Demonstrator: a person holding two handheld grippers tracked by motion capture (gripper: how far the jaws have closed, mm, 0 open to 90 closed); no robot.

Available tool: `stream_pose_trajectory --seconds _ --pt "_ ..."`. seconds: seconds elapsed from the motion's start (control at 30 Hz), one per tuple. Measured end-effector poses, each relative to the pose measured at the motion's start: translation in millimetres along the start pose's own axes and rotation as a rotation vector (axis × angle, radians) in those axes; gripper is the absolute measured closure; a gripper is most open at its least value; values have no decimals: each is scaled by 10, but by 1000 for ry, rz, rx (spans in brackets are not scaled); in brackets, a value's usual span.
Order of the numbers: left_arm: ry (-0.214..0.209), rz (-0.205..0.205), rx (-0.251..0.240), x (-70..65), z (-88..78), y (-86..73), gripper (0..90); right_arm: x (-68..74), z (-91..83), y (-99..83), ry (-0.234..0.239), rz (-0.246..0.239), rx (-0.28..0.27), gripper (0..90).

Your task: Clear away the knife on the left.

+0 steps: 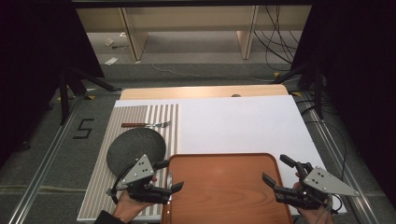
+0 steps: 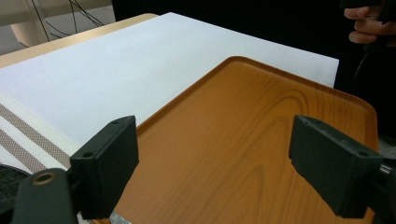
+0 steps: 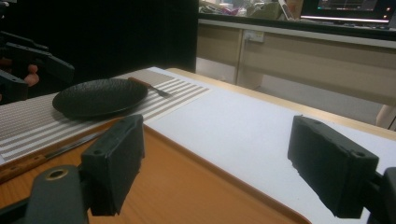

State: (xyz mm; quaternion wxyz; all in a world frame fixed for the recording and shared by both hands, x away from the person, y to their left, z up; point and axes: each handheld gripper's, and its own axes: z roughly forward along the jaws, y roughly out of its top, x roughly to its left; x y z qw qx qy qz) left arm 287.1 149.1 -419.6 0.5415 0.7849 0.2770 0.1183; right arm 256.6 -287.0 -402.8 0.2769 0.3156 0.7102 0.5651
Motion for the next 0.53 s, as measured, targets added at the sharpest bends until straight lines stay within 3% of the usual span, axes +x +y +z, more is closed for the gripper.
stream_pose_trajectory --seconds 0.53 --pt "-9 -2 6 -6 29 7 158 -1 0 -2 0 2 2 198"
